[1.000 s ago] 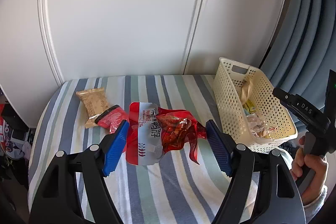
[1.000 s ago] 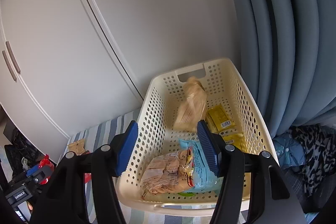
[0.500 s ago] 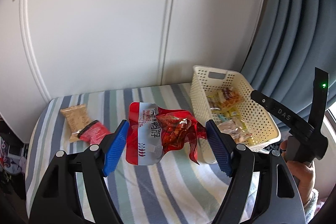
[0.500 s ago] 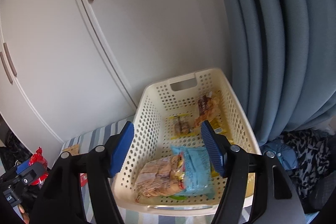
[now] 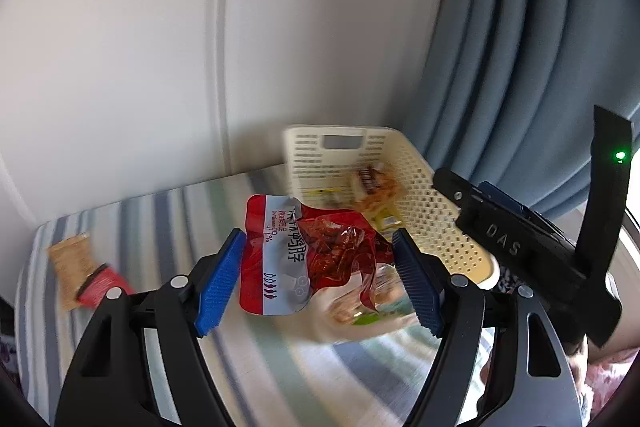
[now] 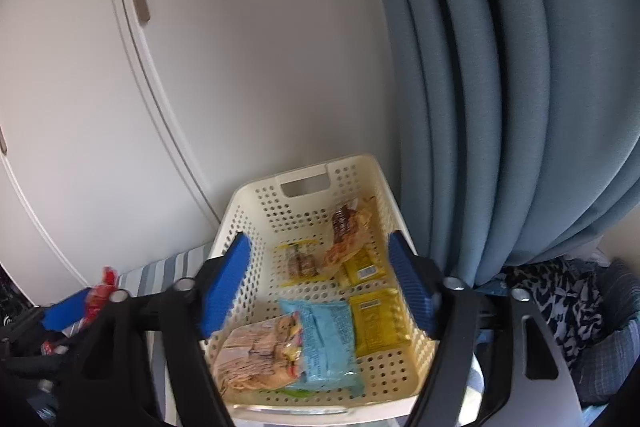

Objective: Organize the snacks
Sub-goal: 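Carry the red-white packet into the basket and open the left tool, then move both open tools back over the tan and red packets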

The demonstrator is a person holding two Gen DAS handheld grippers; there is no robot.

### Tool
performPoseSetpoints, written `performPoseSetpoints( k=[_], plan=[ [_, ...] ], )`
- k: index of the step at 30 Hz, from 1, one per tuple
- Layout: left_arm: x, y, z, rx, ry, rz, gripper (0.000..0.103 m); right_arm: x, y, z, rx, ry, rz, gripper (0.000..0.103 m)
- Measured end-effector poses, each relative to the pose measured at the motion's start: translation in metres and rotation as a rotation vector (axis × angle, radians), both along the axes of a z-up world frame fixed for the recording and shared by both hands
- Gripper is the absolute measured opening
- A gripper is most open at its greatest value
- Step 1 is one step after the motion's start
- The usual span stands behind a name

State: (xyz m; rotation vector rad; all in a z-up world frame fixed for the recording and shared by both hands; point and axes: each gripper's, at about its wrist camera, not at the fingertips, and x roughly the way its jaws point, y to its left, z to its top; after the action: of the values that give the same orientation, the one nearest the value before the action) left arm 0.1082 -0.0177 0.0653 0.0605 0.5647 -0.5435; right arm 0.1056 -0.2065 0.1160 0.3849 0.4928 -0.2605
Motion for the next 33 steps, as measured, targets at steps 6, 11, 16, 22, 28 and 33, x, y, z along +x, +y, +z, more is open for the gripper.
performPoseSetpoints(
  k=[6, 11, 16, 22, 28, 33],
  plan=[
    [0.012, -0.038, -0.014, 0.019, 0.014, -0.069, 0.076, -0.005, -0.019, -0.001, -0.001, -0.004, -0.076, 0.078],
    [0.017, -0.051, -0.019, 0.037, 0.008, -0.091, 0.076, -0.005, -0.026, -0.004, -0.003, 0.004, -0.104, 0.078],
    [0.026, -0.056, -0.022, 0.042, 0.009, -0.104, 0.076, -0.008, -0.026, -0.002, -0.027, -0.011, -0.134, 0.078],
    [0.029, -0.050, -0.018, 0.036, -0.012, -0.091, 0.095, -0.009, -0.027, -0.006, -0.023, -0.013, -0.136, 0.078],
    [0.031, -0.041, -0.015, 0.031, -0.013, -0.062, 0.095, -0.008, -0.023, -0.006, -0.029, -0.017, -0.117, 0.078],
    [0.029, -0.034, -0.014, 0.043, -0.023, -0.035, 0.095, -0.007, -0.018, -0.007, -0.037, -0.016, -0.101, 0.078]
  ],
)
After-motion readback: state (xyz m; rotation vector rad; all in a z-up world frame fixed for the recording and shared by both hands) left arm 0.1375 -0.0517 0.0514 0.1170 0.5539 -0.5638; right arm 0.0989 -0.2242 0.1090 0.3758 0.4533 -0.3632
